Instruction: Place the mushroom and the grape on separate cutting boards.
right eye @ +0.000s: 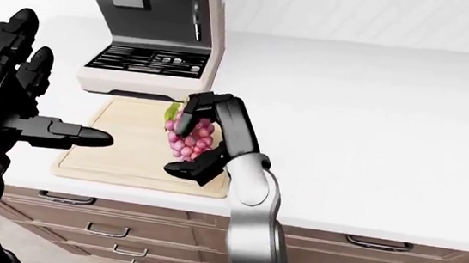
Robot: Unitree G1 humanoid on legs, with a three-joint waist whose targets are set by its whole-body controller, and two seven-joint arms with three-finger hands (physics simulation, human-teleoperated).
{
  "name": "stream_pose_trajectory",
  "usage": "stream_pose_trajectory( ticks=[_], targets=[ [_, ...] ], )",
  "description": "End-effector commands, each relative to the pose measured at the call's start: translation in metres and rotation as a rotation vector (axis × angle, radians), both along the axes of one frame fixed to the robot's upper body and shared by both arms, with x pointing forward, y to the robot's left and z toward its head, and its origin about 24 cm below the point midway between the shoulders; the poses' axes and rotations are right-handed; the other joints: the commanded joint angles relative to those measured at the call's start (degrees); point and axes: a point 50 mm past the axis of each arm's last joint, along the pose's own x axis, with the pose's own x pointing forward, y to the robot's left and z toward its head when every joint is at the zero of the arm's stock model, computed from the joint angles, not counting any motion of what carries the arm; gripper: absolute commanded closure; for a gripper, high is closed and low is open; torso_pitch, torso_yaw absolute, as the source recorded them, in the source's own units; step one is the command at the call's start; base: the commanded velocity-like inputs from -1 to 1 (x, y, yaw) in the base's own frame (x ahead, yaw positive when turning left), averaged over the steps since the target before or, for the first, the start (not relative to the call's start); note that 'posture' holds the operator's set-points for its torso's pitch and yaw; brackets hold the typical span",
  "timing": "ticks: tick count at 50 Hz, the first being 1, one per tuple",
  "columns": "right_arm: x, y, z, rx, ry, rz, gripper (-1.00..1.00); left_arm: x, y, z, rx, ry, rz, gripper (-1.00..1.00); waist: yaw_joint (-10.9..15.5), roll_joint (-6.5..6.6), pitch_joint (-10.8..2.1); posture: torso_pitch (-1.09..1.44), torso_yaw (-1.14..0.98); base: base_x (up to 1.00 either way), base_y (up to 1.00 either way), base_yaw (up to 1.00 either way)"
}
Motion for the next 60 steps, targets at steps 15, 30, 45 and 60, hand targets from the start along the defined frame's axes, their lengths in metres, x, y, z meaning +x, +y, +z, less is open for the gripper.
stream_pose_trajectory(
  ticks=[15, 30, 45, 60],
  targets=[
    [-0.008, 0.0, 0.02, 0.019, -0.111, 0.004, 0.08, -0.01, 0.003, 0.009, 0.017, -0.082, 0.014, -1.0, -0.1, 0.37, -1.45, 0.0, -0.09, 0.0, 0.0, 0.0],
    [-0.006, 0.001, 0.021, 0.013, -0.113, 0.009, -0.46, -0.011, 0.004, 0.011, 0.021, -0.082, 0.014, -1.0, -0.3, 0.56, -1.42, 0.0, -0.09, 0.0, 0.0, 0.0],
    [-0.005, 0.001, 0.021, 0.009, -0.117, 0.011, -1.0, -0.009, 0.003, 0.013, 0.025, -0.083, 0.015, -1.0, -0.2, 0.54, -1.34, 0.0, -0.09, 0.0, 0.0, 0.0],
    [-0.028, -0.049, 0.06, 0.035, -0.208, -0.138, -1.0, -0.013, 0.008, 0.01, 0.02, -0.081, 0.03, -1.0, 0.1, 0.09, -1.12, 0.0, -0.09, 0.0, 0.0, 0.0]
  ],
)
